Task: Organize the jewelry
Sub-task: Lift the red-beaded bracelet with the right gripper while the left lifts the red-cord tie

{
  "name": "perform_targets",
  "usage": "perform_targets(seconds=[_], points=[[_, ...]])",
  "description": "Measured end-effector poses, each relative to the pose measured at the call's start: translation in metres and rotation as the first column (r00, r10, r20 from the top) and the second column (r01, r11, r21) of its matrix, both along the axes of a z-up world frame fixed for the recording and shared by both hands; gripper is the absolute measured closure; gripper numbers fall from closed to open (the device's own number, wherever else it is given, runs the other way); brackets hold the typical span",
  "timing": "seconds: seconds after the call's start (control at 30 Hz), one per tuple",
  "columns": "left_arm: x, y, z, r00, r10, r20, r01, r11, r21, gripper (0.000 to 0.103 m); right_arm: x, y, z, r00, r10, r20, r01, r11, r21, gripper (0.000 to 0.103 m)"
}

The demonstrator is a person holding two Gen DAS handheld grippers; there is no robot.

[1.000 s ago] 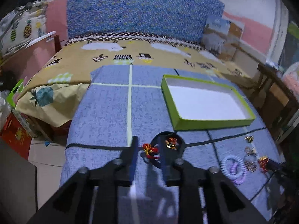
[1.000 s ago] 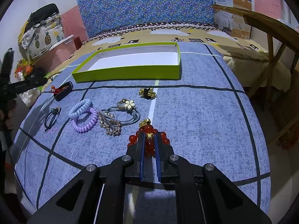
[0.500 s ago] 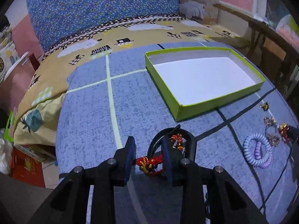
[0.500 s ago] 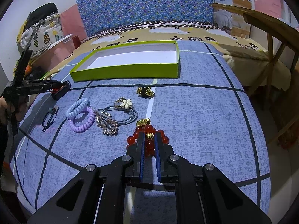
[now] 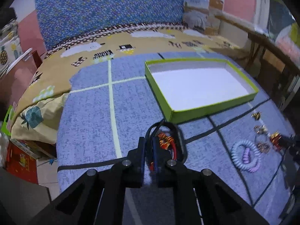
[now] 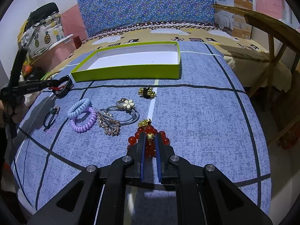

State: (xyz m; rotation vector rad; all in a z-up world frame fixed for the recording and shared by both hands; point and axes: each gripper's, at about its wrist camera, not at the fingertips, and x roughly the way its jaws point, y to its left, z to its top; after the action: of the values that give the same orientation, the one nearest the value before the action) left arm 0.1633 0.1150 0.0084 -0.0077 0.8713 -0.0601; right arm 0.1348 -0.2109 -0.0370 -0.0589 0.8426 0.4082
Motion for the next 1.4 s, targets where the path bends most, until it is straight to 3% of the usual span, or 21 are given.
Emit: perform_targets(seconds=[0.07,0.1,0.27,0.5,0.57,0.63,0.67,0.83,1.0,1.07,1.1,1.2,1.4], points=[[-0.006,0.002,0.005,1.000,0.013,0.020,-0.012,1.000,-0.025,0.095,-0.001,0.000,0.000,1.000,0.000,0.001,0.000,1.000,0.001,0.093],[-0.009,0.002,0.008,0.999,0.016,0.028,-0.015,0.999,-0.033,0.103,-0.002,0.000,0.000,1.000,0.000,0.002,0.000,1.000,0.002,0.093],[-0.022,0.003,0.024,0.997,0.024,0.078,-0.018,0.997,-0.075,0.103,-0.006,-0.001,0.001,1.000,-0.001,0.004,0.001,1.000,0.003,0.093],[-0.031,0.004,0.024,0.996,-0.016,0.083,0.024,0.995,-0.101,0.102,-0.010,-0.002,0.004,1.000,0.001,0.005,-0.001,1.000,0.010,0.093],[-0.037,0.004,0.018,0.997,-0.022,0.070,0.030,0.993,-0.111,0.095,-0.010,-0.003,0.003,1.000,0.000,0.005,0.000,1.000,0.011,0.093],[-0.043,0.001,0.011,0.998,-0.017,0.056,0.022,0.996,-0.088,0.068,-0.010,-0.002,0.003,1.000,0.000,0.003,0.000,1.000,0.010,0.093],[-0.045,0.001,0.006,0.999,-0.004,0.049,0.007,0.998,-0.064,0.064,-0.010,-0.002,0.003,1.000,0.000,0.002,0.000,1.000,0.010,0.093],[-0.046,0.013,-0.007,0.998,0.059,0.019,-0.057,0.996,-0.069,0.061,-0.010,0.000,0.002,1.000,0.004,0.001,-0.004,1.000,0.008,0.093],[-0.044,0.010,-0.011,0.999,0.041,0.023,-0.039,0.996,-0.084,0.061,-0.009,0.001,0.000,1.000,0.002,-0.003,-0.002,1.000,0.006,0.093],[-0.043,0.006,-0.011,0.999,0.030,0.028,-0.027,0.996,-0.087,0.067,-0.008,0.001,0.000,1.000,0.002,-0.004,-0.002,1.000,0.006,0.093],[-0.042,0.005,-0.011,0.999,0.028,0.025,-0.026,0.996,-0.081,0.079,-0.008,0.001,0.000,1.000,0.002,-0.004,-0.002,1.000,0.006,0.093],[-0.042,0.002,-0.011,0.999,0.025,0.026,-0.023,0.998,-0.062,0.097,-0.008,0.001,0.000,1.000,0.002,-0.004,-0.002,1.000,0.006,0.093],[-0.048,-0.003,-0.010,1.000,0.004,0.030,-0.003,0.999,-0.054,0.103,-0.007,0.001,0.000,1.000,0.002,-0.003,-0.002,1.000,0.007,0.093]])
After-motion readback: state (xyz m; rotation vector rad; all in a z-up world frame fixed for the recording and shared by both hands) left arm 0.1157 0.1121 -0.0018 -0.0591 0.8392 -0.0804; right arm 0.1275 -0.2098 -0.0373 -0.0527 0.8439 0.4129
